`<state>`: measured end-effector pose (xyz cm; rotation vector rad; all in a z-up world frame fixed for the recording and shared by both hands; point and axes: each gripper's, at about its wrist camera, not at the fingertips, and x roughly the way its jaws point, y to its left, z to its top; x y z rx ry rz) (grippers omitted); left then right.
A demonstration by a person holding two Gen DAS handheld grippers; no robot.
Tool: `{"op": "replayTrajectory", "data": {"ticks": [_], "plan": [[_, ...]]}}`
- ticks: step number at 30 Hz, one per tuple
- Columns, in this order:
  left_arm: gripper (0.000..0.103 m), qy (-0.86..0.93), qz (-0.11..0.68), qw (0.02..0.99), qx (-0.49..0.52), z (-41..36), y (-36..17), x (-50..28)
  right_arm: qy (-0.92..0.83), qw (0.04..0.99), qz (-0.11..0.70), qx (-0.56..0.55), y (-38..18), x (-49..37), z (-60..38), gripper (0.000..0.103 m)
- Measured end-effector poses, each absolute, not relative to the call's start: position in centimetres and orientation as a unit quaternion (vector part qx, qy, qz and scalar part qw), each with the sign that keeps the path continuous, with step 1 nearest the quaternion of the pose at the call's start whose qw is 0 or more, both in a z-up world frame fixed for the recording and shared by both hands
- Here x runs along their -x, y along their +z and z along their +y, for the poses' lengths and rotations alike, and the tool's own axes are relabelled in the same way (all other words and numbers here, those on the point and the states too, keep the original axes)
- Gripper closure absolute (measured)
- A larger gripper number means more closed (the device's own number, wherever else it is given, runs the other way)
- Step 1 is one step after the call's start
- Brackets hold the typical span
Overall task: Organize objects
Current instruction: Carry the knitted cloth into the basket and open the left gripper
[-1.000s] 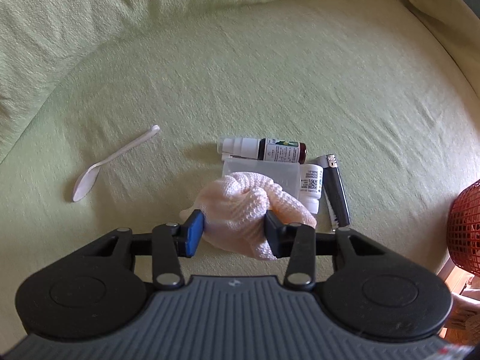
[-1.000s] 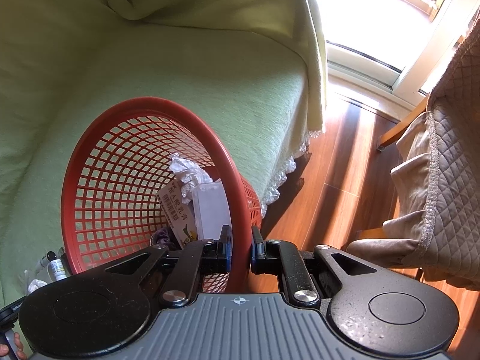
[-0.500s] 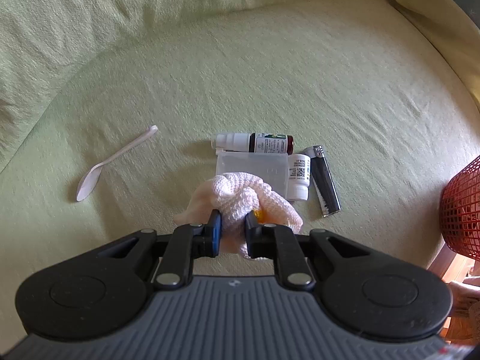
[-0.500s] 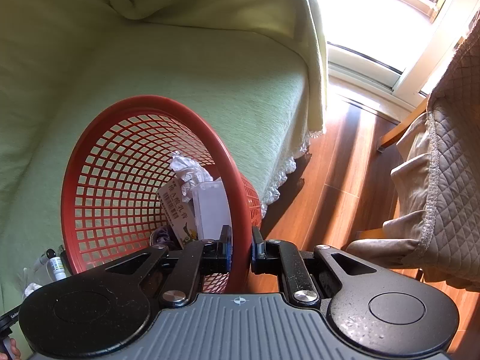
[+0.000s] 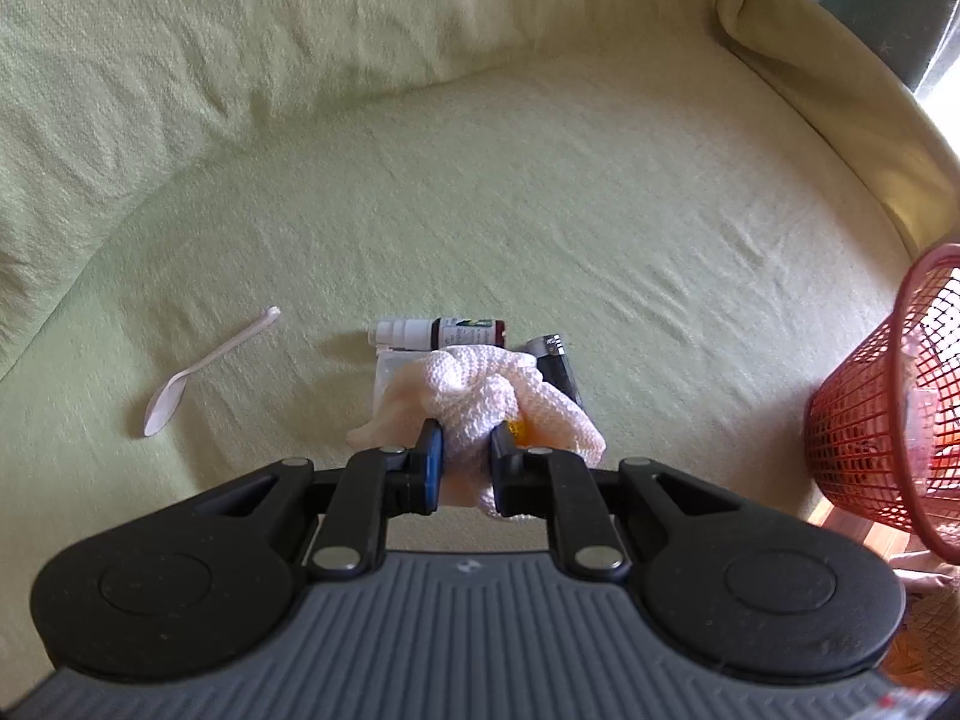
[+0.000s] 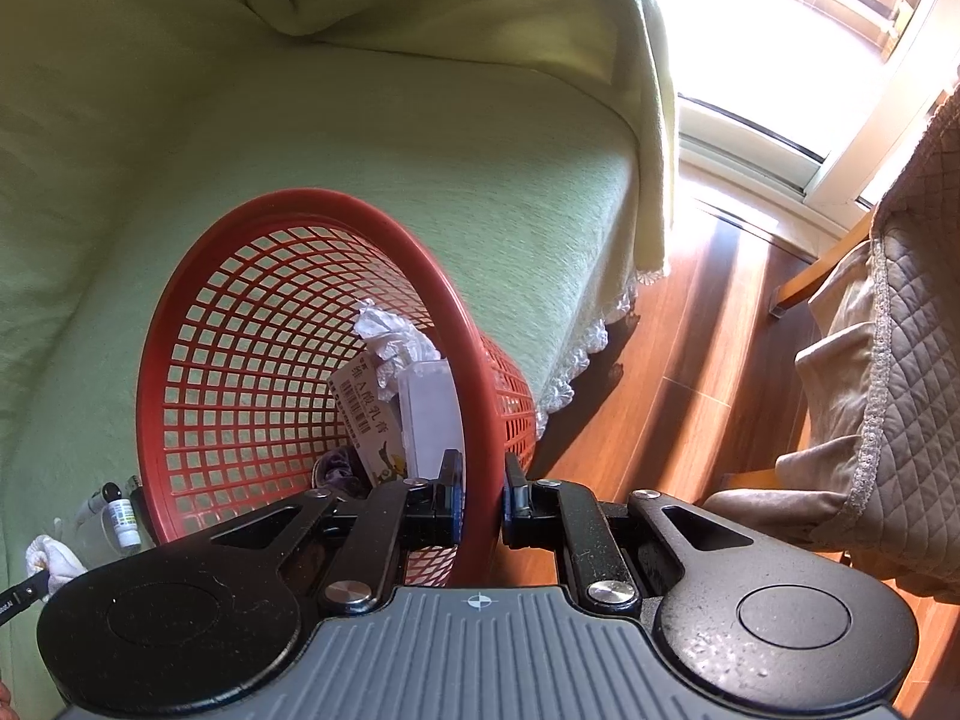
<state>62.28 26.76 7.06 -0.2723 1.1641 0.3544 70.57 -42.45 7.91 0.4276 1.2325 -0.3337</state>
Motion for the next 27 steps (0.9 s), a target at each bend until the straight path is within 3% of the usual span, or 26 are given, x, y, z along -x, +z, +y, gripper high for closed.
{"op": "replayTrajectory", "data": {"ticks": [14,27], "plan": [[0.091,0.032,0.491,0.858,0.147,18.1,14.1,-64.9,-0.140,0.792,0.569,-0.171,8.0,-71.1,-41.7,0.095],[0.091,-0.060,0.490,0.856,0.151,10.1,14.0,-68.1,-0.133,0.797,0.566,-0.166,7.7,-71.3,-41.8,0.095]]}}
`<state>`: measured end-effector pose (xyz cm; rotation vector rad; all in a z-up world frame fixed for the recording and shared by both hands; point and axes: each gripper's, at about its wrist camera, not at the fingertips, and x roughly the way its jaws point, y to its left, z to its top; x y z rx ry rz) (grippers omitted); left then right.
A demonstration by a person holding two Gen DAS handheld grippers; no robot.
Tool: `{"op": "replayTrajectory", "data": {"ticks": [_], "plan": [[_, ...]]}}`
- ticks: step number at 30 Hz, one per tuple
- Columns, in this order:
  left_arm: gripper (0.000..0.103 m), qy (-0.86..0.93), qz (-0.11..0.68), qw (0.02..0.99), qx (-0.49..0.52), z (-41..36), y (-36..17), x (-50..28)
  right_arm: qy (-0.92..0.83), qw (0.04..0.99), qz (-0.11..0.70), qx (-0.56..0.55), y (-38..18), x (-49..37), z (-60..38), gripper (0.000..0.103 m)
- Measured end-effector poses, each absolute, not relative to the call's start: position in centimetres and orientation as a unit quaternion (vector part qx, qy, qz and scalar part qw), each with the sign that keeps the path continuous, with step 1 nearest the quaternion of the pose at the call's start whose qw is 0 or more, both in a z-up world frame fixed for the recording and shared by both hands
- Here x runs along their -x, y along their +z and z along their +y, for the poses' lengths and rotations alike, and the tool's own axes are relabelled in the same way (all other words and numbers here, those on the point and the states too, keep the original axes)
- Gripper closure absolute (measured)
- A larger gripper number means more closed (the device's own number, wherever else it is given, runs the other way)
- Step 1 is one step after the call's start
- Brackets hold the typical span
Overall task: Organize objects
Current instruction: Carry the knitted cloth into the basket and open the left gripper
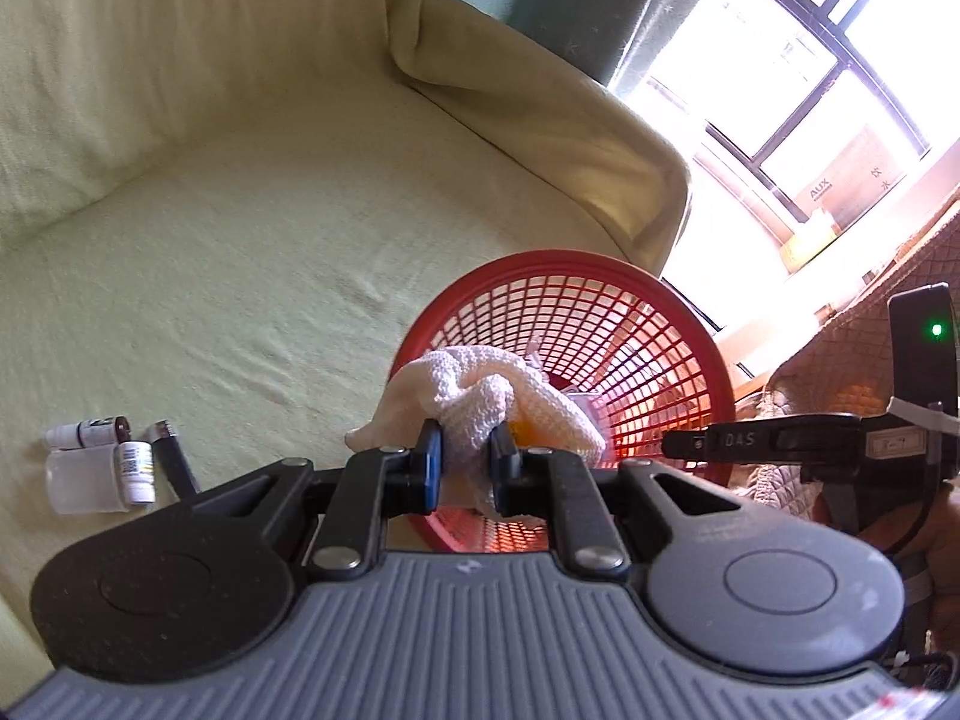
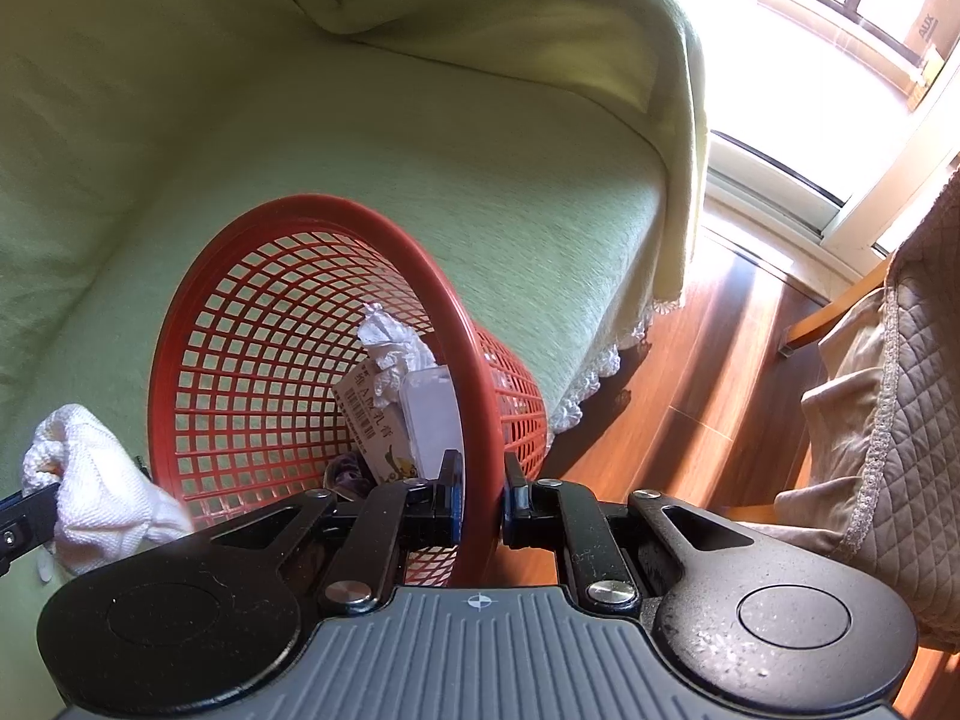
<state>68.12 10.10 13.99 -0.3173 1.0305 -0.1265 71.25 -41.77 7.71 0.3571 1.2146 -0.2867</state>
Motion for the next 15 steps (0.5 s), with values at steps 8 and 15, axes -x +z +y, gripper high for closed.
{"op": "replayTrajectory", "data": {"ticks": [8,15], "plan": [[0.072,-0.106,0.483,0.857,0.146,6.8,14.3,-69.5,-0.131,0.796,0.565,-0.173,7.4,-70.9,-42.1,0.095],[0.071,-0.061,0.502,0.852,0.133,9.9,13.5,-68.1,-0.131,0.796,0.564,-0.175,7.3,-70.6,-42.1,0.095]]}}
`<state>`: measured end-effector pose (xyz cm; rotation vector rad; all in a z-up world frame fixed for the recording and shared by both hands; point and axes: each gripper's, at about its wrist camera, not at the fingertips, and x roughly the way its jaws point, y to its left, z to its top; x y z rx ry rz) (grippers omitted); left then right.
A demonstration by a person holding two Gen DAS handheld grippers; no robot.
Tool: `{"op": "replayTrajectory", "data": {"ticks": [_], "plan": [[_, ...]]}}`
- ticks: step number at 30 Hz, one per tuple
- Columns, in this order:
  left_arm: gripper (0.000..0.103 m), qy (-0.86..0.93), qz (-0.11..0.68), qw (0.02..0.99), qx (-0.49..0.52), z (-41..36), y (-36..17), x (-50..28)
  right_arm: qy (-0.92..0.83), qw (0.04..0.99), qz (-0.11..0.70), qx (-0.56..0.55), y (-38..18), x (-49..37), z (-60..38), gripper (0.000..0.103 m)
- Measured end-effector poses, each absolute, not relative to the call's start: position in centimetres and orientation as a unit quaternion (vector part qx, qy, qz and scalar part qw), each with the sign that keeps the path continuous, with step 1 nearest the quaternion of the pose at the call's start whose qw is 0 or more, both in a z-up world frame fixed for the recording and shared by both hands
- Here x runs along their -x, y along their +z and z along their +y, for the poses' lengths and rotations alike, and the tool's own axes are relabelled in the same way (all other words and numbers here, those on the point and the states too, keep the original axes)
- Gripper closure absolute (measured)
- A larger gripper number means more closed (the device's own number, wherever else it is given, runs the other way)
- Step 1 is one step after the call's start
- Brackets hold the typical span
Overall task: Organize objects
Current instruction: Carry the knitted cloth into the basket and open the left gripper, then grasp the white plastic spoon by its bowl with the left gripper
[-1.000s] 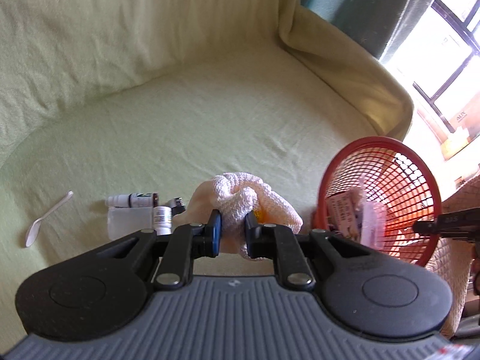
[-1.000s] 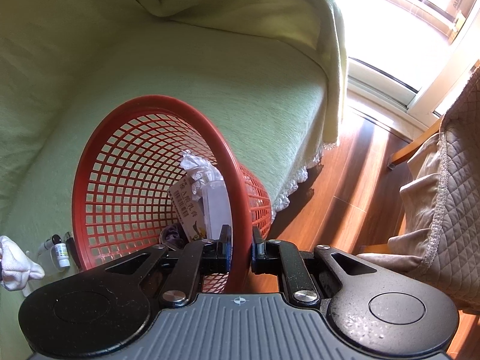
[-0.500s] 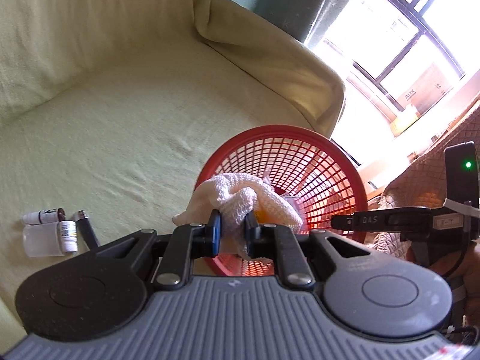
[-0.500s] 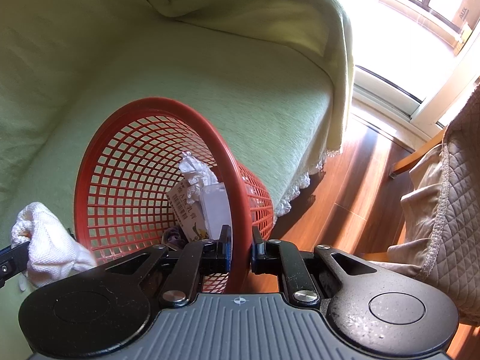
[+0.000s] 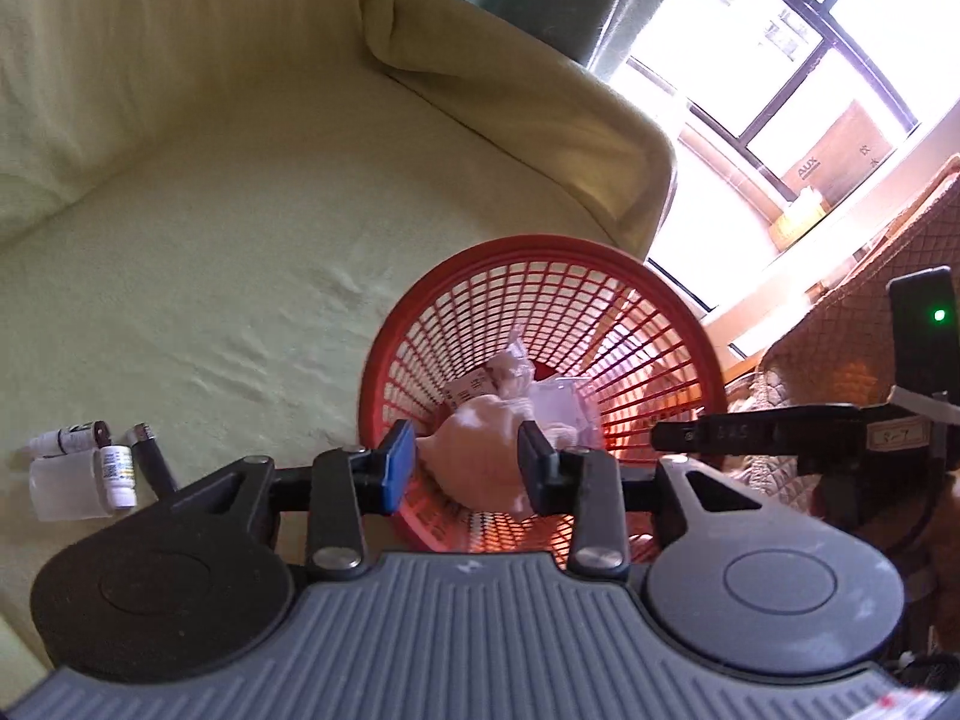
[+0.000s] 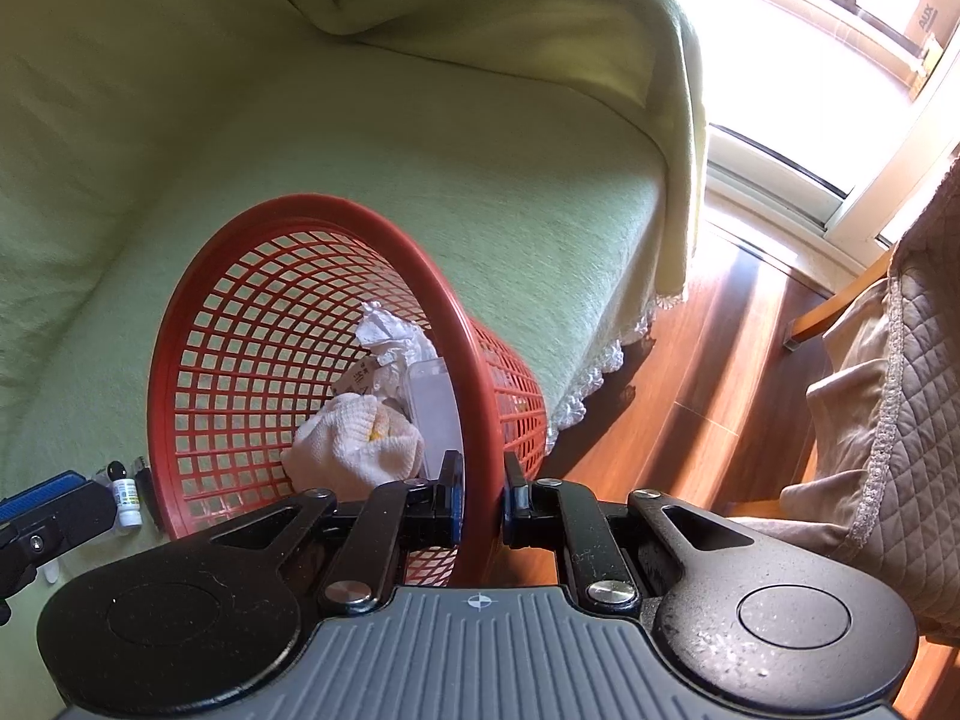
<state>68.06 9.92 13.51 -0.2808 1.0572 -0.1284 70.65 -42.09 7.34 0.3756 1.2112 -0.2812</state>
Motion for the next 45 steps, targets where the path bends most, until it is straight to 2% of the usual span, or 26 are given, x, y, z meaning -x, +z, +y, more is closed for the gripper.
{"op": "replayTrajectory", "data": {"ticks": [20,27,35,45], "plan": [[0.070,0.201,0.573,0.790,0.085,29.2,7.6,-57.9,-0.141,0.792,0.568,-0.174,7.4,-70.8,-42.0,0.095],[0.065,0.211,0.574,0.789,0.050,32.5,5.3,-56.6,-0.149,0.790,0.569,-0.174,7.6,-71.1,-41.7,0.095],[0.065,0.196,0.585,0.787,-0.015,37.3,1.1,-55.9,-0.154,0.790,0.569,-0.169,7.7,-71.2,-41.2,0.095],[0.066,0.175,0.603,0.773,-0.093,42.6,-3.4,-58.8,-0.165,0.789,0.568,-0.169,7.6,-71.3,-40.8,0.095]]}}
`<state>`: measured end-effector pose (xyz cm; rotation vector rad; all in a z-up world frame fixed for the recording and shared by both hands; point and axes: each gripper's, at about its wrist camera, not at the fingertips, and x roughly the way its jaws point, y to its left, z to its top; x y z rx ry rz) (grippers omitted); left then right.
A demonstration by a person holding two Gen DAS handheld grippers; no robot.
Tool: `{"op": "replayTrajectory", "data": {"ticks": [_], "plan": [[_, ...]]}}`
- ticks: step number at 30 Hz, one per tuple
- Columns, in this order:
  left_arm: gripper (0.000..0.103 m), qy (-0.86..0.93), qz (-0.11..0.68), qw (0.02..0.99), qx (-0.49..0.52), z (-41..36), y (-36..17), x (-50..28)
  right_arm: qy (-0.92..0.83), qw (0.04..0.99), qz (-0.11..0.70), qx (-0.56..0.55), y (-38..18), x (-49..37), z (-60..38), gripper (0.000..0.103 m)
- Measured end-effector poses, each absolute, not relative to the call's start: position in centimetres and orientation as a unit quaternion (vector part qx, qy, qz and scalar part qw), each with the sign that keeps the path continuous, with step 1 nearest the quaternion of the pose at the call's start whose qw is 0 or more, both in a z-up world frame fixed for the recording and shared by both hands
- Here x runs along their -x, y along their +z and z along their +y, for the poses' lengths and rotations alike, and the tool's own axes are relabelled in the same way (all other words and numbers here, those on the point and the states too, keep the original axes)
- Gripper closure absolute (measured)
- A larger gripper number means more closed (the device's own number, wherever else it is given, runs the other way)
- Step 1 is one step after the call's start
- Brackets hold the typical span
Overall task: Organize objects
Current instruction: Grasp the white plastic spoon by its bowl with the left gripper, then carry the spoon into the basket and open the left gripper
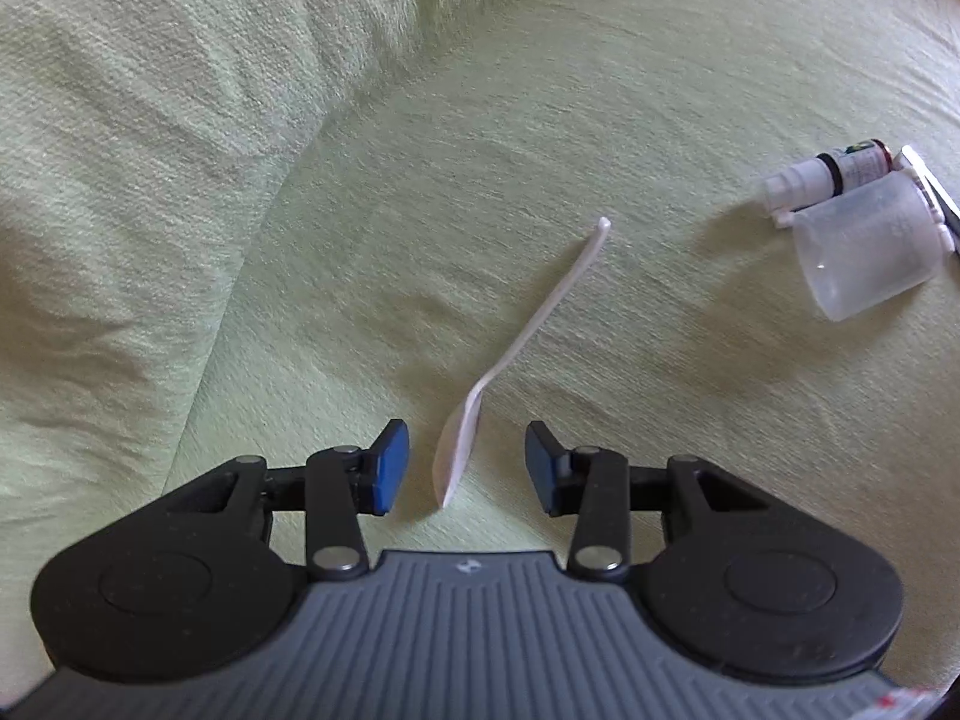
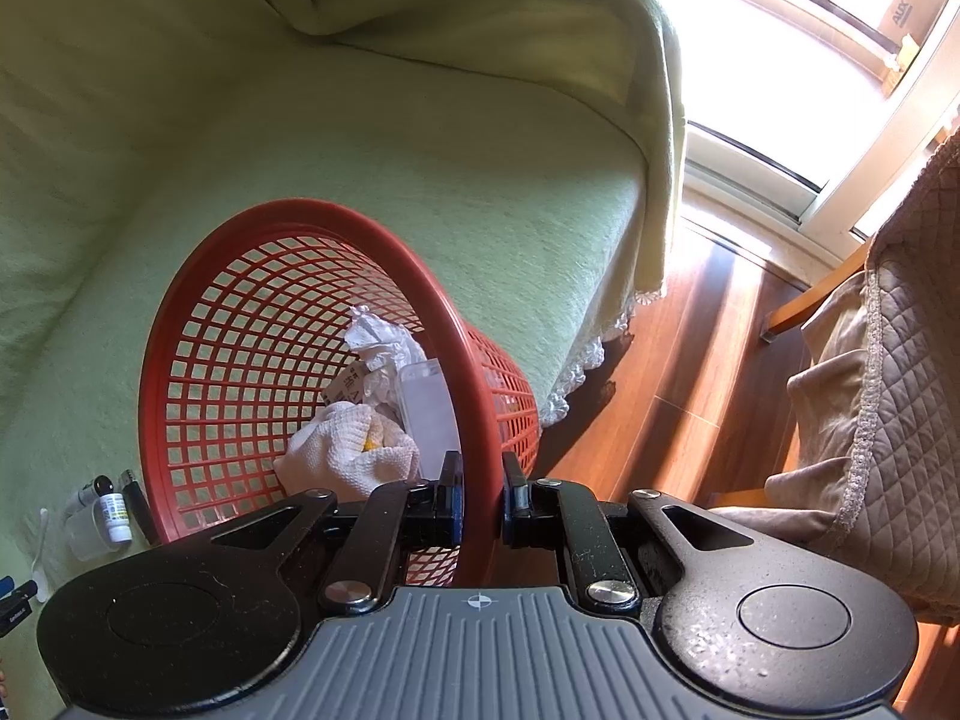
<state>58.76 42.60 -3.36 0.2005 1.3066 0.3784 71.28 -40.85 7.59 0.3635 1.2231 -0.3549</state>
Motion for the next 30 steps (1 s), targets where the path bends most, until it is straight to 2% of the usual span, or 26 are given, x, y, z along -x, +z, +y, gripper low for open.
{"op": "replayTrajectory", "data": {"ticks": [8,10,11,12,15,24,30], "plan": [[0.069,0.160,0.626,0.757,-0.102,43.7,-5.9,-60.3,-0.170,0.788,0.567,-0.170,7.5,-71.3,-40.7,0.095],[0.081,0.158,0.635,0.748,-0.105,43.9,-6.6,-60.4,-0.170,0.788,0.567,-0.170,7.5,-71.3,-40.7,0.095],[0.091,0.158,0.640,0.745,-0.103,43.9,-6.8,-60.4,-0.170,0.788,0.567,-0.170,7.5,-71.3,-40.7,0.095],[0.095,0.158,0.642,0.743,-0.100,44.0,-7.0,-60.4,-0.170,0.788,0.567,-0.171,7.5,-71.3,-40.7,0.095],[0.099,0.152,0.642,0.746,-0.094,43.5,-6.6,-60.2,-0.170,0.788,0.566,-0.172,7.5,-71.2,-40.8,0.095],[0.099,0.162,0.633,0.757,-0.022,41.2,-3.3,-59.4,-0.167,0.789,0.565,-0.173,7.4,-71.1,-40.7,0.095],[0.099,0.151,0.630,0.761,0.022,36.7,0.4,-60.0,-0.171,0.789,0.564,-0.170,7.4,-71.0,-40.4,0.095]]}}
